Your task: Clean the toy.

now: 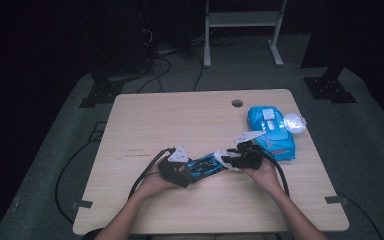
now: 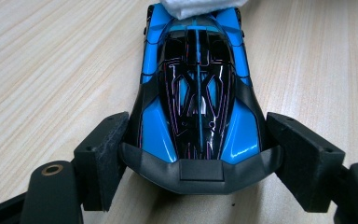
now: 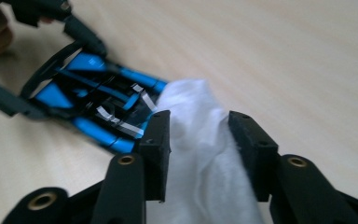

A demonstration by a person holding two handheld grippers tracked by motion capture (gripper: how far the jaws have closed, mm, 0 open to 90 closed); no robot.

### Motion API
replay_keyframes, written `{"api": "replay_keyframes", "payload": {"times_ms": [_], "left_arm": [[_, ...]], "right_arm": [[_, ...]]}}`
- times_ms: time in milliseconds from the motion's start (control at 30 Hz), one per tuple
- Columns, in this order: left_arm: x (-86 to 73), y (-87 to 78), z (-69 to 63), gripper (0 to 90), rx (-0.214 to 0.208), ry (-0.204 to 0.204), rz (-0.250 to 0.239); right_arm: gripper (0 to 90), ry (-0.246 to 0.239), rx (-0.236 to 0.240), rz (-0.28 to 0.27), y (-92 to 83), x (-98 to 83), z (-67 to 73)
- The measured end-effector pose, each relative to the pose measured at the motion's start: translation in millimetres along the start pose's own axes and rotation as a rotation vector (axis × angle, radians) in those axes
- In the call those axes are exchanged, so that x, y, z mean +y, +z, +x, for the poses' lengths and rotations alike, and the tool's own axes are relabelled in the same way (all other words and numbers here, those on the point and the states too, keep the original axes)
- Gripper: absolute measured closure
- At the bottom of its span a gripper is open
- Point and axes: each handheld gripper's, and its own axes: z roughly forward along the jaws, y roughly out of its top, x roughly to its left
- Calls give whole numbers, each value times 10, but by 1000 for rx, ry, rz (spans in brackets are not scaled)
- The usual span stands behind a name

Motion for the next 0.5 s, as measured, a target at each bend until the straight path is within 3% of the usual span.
{"api": "replay_keyframes", "payload": {"times_ms": [167,333,400,500], "left_arm": [[8,10,7,239,-4,1,2],[-4,-5,9,240,-5,-4,1],[-3,-3,8,240,-5,-1,0],[13,7,10,240,-5,5,8]], "right_arm": [[638,6,12,-29,132,44,36],[730,-28,10,-54,220,61,91],[742,-29,12,-52,217,56,90],[778,-58,-25,-6,151,29,57]]}}
